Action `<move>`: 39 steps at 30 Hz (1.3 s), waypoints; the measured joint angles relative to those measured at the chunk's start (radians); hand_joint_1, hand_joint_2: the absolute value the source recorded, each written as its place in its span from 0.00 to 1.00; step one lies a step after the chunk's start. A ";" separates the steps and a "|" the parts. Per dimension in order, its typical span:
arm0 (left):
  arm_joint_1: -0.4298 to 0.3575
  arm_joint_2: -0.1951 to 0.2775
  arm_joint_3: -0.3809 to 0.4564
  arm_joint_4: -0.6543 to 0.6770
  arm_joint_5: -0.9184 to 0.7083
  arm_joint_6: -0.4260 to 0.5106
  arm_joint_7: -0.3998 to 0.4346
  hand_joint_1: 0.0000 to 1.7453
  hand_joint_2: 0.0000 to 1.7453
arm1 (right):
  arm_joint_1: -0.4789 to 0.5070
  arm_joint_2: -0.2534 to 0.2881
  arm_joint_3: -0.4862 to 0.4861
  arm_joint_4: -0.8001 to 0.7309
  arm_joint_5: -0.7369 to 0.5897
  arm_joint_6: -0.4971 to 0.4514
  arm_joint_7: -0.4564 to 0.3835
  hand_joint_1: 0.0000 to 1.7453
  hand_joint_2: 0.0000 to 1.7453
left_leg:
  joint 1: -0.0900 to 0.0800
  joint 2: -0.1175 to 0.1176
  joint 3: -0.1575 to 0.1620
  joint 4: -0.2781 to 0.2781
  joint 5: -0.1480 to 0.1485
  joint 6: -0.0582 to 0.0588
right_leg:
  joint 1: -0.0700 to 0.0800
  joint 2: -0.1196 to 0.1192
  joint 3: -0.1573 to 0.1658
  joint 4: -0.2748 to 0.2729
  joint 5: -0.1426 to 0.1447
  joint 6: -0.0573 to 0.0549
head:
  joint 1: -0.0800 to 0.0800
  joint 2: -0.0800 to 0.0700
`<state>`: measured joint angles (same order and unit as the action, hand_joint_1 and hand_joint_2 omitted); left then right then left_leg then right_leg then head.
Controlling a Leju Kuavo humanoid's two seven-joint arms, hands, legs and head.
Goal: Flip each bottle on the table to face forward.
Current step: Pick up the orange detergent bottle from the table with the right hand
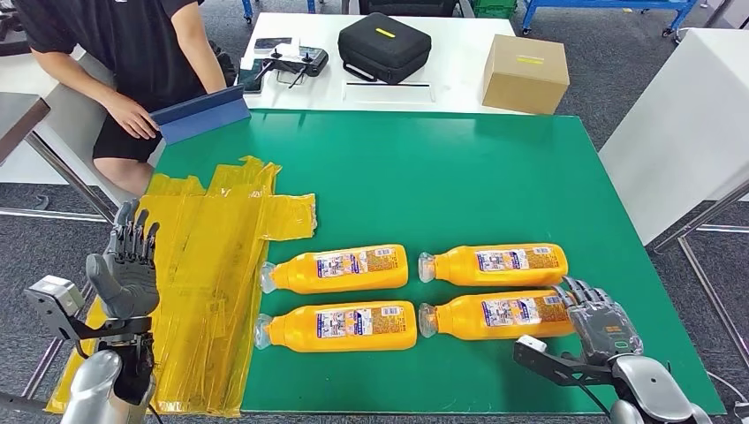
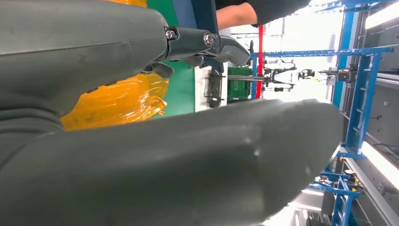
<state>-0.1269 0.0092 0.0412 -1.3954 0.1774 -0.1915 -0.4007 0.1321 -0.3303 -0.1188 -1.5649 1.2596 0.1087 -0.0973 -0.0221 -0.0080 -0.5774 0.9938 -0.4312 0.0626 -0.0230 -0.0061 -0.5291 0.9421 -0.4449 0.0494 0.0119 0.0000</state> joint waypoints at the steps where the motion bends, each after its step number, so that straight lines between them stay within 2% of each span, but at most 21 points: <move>1: -0.001 0.000 0.000 0.000 0.000 0.000 0.000 0.00 0.00 | -0.001 -0.002 0.003 0.002 0.000 0.000 0.000 0.00 1.00 | 0.000 0.000 0.000 0.000 0.000 0.000 | 0.000 0.000 0.000 0.000 0.000 0.000 | 0.000 0.000; 10: -0.004 0.000 0.000 0.000 0.001 0.001 0.003 0.00 0.00 | -0.011 -0.031 0.026 0.017 -0.018 0.000 -0.012 0.00 1.00 | 0.000 0.000 0.000 0.000 0.000 0.000 | 0.000 0.000 0.000 0.000 0.000 0.000 | 0.000 0.000; 18: -0.001 0.000 0.000 0.000 0.005 0.004 0.004 0.00 0.00 | -0.071 -0.063 0.061 0.077 -0.038 0.003 -0.022 0.00 1.00 | 0.000 0.000 0.000 0.000 0.000 0.000 | 0.000 0.000 0.000 0.000 0.000 0.000 | 0.000 0.000; 26: -0.002 -0.004 -0.001 0.000 -0.002 0.013 0.014 0.00 0.00 | -0.103 -0.025 0.107 0.126 0.000 -0.006 0.001 0.00 1.00 | 0.000 0.002 0.000 0.000 0.000 0.000 | 0.000 0.001 0.000 0.000 0.000 0.000 | 0.000 0.000; 31: -0.017 -0.017 -0.005 0.008 -0.012 0.016 0.015 0.00 0.00 | -0.169 0.012 0.129 0.193 0.033 -0.011 0.001 0.00 1.00 | 0.001 0.006 0.002 0.000 0.000 0.000 | 0.001 0.005 0.000 0.000 0.002 -0.001 | 0.000 0.000; 39: -0.057 -0.031 -0.012 0.048 -0.019 0.016 0.014 0.00 0.00 | -0.245 0.039 0.155 0.288 0.046 -0.019 -0.014 0.00 1.00 | 0.001 0.011 0.005 0.000 0.002 0.001 | 0.001 0.010 0.000 0.000 0.007 -0.003 | 0.000 0.000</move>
<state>-0.1843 -0.0222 0.0295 -1.3477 0.1579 -0.1751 -0.3866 -0.1126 -0.2911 0.0366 -1.2767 1.3054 0.0895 -0.1114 -0.0213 0.0030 -0.5726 0.9935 -0.4293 0.0636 -0.0222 0.0040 -0.5292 0.9418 -0.4376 0.0462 0.0119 0.0000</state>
